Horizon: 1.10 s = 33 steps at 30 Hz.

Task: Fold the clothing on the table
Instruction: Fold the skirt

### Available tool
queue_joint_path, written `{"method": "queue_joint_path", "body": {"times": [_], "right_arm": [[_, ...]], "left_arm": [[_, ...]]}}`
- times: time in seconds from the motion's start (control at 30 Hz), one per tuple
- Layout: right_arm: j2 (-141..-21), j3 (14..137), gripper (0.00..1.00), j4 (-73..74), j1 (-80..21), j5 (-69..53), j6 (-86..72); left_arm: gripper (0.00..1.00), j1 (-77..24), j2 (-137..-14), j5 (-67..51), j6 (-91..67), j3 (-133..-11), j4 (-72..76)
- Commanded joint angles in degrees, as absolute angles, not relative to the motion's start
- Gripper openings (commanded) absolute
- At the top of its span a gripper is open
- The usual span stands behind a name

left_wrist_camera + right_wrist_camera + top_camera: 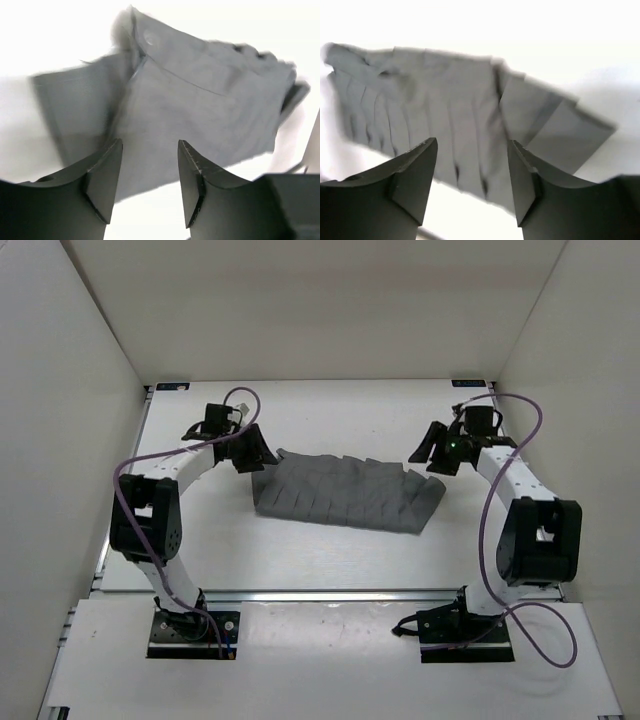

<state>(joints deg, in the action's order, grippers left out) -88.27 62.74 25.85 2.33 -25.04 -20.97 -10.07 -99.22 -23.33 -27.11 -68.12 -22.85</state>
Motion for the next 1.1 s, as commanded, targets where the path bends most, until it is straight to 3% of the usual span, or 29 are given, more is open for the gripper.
{"method": "queue_joint_path", "body": {"times": [0.0,0.23,0.47,0.9,0.97,1.0,1.07], "right_arm": [[-88.07,67.85,0.58,22.93,0.36,-17.94,-18.55],[-78.16,56.54,0.59,23.47,-1.41,-16.96,-19.5],[-68.91,45.44,0.57,23.46,-0.88,-17.14,-19.52],[-65.66,41.48,0.57,24.08,-0.18,-18.19,-19.51],[-65.83,41.14,0.57,23.91,-0.17,-18.02,-19.25],[-65.92,41.39,0.57,23.73,-0.09,-18.1,-19.86],[-65.74,40.0,0.57,23.38,-0.26,-18.02,-19.6]], "left_arm": [[0.59,-6.25,-96.69,-28.12,-30.58,-66.72,-14.34],[0.62,-7.55,-87.2,-23.73,-26.9,-55.91,-18.27],[0.63,-10.19,-78.67,-20.23,-35.49,-36.05,-7.22],[0.61,-12.74,-78.92,-4.22,-43.23,-29.44,6.06],[0.52,-12.92,-81.29,-5.53,-43.07,-30.75,6.33],[0.42,-12.83,-82.26,-7.1,-43.07,-31.02,6.94],[0.02,-12.57,-82.61,-9.56,-44.11,-30.24,10.35]]}}
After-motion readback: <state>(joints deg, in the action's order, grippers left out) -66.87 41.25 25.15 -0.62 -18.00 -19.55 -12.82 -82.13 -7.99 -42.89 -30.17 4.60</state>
